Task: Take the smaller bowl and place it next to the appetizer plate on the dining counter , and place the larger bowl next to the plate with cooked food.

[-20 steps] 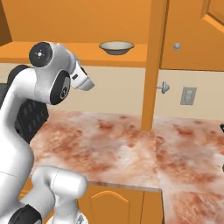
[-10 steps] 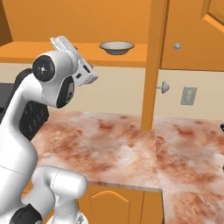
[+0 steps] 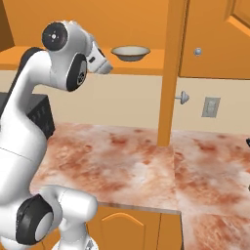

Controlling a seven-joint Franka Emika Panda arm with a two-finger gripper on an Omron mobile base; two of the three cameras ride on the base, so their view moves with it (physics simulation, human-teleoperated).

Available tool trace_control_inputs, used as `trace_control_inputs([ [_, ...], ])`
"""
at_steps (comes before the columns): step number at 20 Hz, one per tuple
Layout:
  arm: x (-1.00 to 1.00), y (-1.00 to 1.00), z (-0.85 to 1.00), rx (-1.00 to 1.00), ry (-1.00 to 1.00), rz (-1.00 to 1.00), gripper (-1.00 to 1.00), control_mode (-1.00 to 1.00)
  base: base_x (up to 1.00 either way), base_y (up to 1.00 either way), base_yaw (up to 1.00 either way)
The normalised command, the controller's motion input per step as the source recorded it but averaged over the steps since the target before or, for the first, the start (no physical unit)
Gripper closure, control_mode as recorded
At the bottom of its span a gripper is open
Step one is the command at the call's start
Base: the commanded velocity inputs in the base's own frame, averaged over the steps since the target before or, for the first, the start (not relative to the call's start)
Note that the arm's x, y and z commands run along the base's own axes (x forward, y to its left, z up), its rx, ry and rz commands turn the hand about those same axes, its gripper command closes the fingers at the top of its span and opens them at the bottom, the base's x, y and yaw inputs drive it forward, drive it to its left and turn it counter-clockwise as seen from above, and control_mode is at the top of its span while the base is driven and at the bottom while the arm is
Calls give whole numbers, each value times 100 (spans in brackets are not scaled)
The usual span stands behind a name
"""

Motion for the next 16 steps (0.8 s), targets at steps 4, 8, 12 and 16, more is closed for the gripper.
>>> trace_control_inputs([
  [4, 31, 0, -5, 0, 0, -2, -100, -100, 0, 0, 0],
  [8, 45, -14, -19, 0, 0, 0, -100, -100, 0, 0, 0],
  [12, 84, -18, -36, 0, 11, 0, -100, -100, 0, 0, 0],
  [16, 80, -18, -9, 0, 11, 0, -100, -100, 0, 0, 0],
])
